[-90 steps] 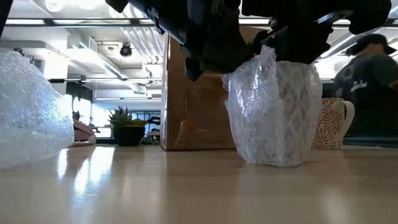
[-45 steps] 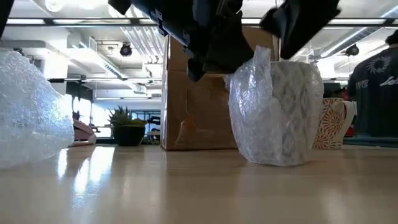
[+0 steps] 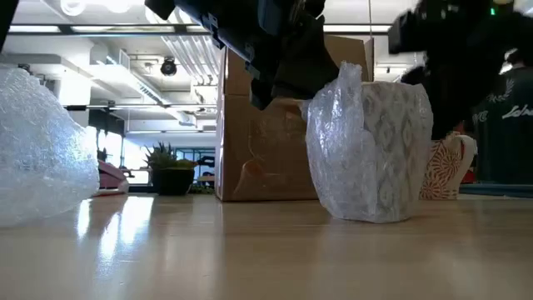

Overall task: Wrap mug
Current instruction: Wrap the gray mug with bubble wrap

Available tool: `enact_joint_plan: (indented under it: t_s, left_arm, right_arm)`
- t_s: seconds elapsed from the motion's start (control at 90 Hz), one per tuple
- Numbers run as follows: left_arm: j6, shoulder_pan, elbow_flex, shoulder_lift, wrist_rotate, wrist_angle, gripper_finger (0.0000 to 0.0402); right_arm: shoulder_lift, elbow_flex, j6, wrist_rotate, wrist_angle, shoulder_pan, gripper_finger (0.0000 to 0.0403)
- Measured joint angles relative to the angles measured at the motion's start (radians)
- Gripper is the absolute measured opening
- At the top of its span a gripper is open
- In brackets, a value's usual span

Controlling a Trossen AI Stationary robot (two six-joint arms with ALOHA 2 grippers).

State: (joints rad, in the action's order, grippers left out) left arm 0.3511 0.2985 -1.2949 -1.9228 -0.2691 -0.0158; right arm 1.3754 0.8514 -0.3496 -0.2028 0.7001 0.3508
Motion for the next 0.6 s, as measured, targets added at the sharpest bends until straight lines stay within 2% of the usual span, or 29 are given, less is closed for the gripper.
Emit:
enact_joint_plan:
  t_s: [0.167, 0.344, 0.467, 0.6]
  left_arm:
    - [0.001, 0.0, 0.001, 0.0, -0.001, 0.002, 0.0]
    - [0.001, 0.001, 0.001, 0.0, -0.001, 0.007, 0.0]
    - [0.001, 0.001, 0.001, 0.0, -0.001, 0.007, 0.0]
    - [0.001, 0.001, 0.002, 0.0, -0.001, 0.008, 0.0]
  right_arm:
    - [0.003, -0.014, 0.091, -0.073, -0.082, 0.0, 0.0164]
    - [0.003, -0.012, 0.198, -0.085, -0.173, 0.0, 0.0204]
    - [0.003, -0.011, 0.252, -0.079, -0.205, 0.004, 0.0198]
    - [0.003, -0.011, 0.289, -0.036, -0.217, 0.005, 0.014]
